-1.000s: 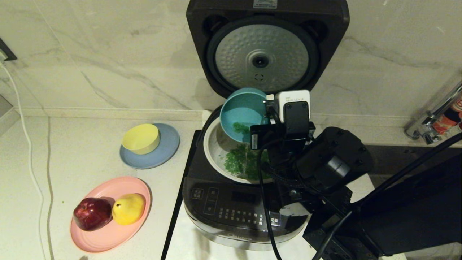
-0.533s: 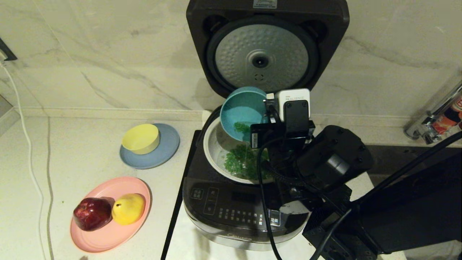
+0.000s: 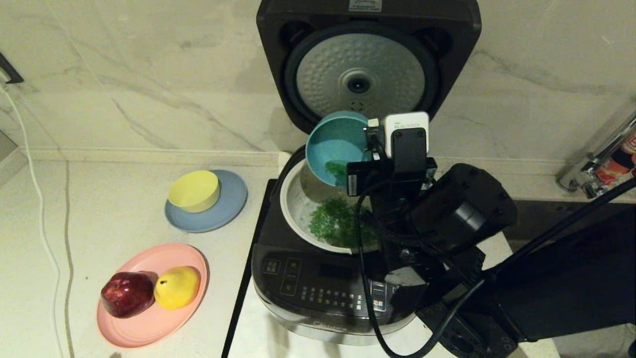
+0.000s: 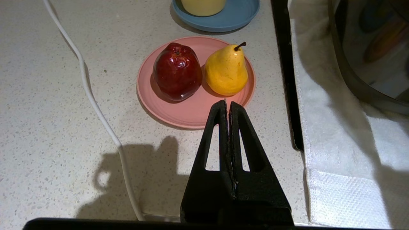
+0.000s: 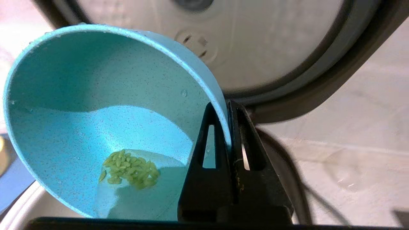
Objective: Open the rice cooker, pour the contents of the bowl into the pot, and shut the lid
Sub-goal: Pour the water from the bowl into the rice cooker
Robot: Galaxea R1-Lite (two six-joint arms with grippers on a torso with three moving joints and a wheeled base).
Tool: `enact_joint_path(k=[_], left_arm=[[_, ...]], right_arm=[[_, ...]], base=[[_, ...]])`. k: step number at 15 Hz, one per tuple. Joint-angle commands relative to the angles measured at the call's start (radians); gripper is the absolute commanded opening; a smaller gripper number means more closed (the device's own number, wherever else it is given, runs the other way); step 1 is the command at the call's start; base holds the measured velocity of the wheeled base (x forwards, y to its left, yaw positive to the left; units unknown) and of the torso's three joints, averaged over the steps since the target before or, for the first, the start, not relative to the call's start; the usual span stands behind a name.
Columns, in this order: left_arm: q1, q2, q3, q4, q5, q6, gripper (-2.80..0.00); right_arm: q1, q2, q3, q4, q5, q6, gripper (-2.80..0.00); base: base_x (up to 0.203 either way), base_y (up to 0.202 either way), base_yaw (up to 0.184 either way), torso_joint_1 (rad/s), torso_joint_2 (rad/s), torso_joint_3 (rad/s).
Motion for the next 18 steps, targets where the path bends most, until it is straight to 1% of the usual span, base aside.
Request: enact_joint_path(k=[1, 2, 3, 5, 6, 7, 8, 10, 11, 12, 13, 15, 16, 18], left_arm=[[0.0, -0.001, 0.0, 0.0, 0.0, 0.0, -2.8], [0.0, -0.001, 0.0, 0.0, 0.0, 0.0, -2.8], [0.0, -0.001, 0.0, 0.0, 0.0, 0.0, -2.8], [0.0, -0.001, 0.0, 0.0, 0.0, 0.0, -2.8], [0.0, -0.001, 0.0, 0.0, 0.0, 0.0, -2.8], [0.0, -0.001, 0.0, 0.0, 0.0, 0.0, -2.8], [0.0, -0.001, 0.0, 0.0, 0.0, 0.0, -2.8], [0.0, -0.001, 0.0, 0.0, 0.0, 0.0, -2.8], [0.0, -0.001, 0.0, 0.0, 0.0, 0.0, -2.8], [0.0, -0.001, 0.0, 0.0, 0.0, 0.0, -2.8], [0.0, -0.001, 0.0, 0.0, 0.0, 0.0, -2.8], [0.0, -0.001, 0.0, 0.0, 0.0, 0.0, -2.8], [0.0, -0.001, 0.0, 0.0, 0.0, 0.0, -2.8], [0.0, -0.001, 0.0, 0.0, 0.0, 0.0, -2.8]], right_arm=[[0.006, -0.041, 0.0, -0.008, -0.008, -0.025, -2.8], [0.009, -0.062, 0.004, 0.006, -0.011, -0.025, -2.8], [0.009, -0.088, 0.003, 0.064, -0.021, -0.018, -2.8], [0.008, -0.123, -0.025, 0.204, -0.037, 0.01, -2.8], [0.006, -0.139, -0.052, 0.296, -0.04, 0.038, -2.8], [0.005, -0.159, -0.075, 0.412, -0.04, 0.078, -2.8], [0.004, -0.185, -0.095, 0.562, -0.04, 0.132, -2.8], [0.005, -0.246, -0.154, 0.929, -0.029, 0.283, -2.8], [0.005, -0.276, -0.192, 1.12, -0.009, 0.364, -2.8], [0.005, -0.308, -0.236, 1.332, 0.031, 0.453, -2.8], [0.004, -0.34, -0.286, 1.542, 0.087, 0.546, -2.8], [-0.001, -0.408, -0.388, 1.888, 0.214, 0.706, -2.8], [-0.011, -0.461, -0.416, 1.996, 0.27, 0.76, -2.8], [-0.029, -0.554, -0.424, 2.136, 0.347, 0.802, -2.8]], base=[[0.0, 0.0, 0.0, 0.0, 0.0, 0.0], [0.0, 0.0, 0.0, 0.0, 0.0, 0.0], [0.0, 0.0, 0.0, 0.0, 0.0, 0.0], [0.0, 0.0, 0.0, 0.0, 0.0, 0.0], [0.0, 0.0, 0.0, 0.0, 0.0, 0.0], [0.0, 0.0, 0.0, 0.0, 0.0, 0.0], [0.0, 0.0, 0.0, 0.0, 0.0, 0.0], [0.0, 0.0, 0.0, 0.0, 0.0, 0.0], [0.0, 0.0, 0.0, 0.0, 0.0, 0.0], [0.0, 0.0, 0.0, 0.0, 0.0, 0.0], [0.0, 0.0, 0.0, 0.0, 0.0, 0.0], [0.0, 0.0, 0.0, 0.0, 0.0, 0.0], [0.0, 0.0, 0.0, 0.0, 0.0, 0.0], [0.0, 0.0, 0.0, 0.0, 0.0, 0.0]])
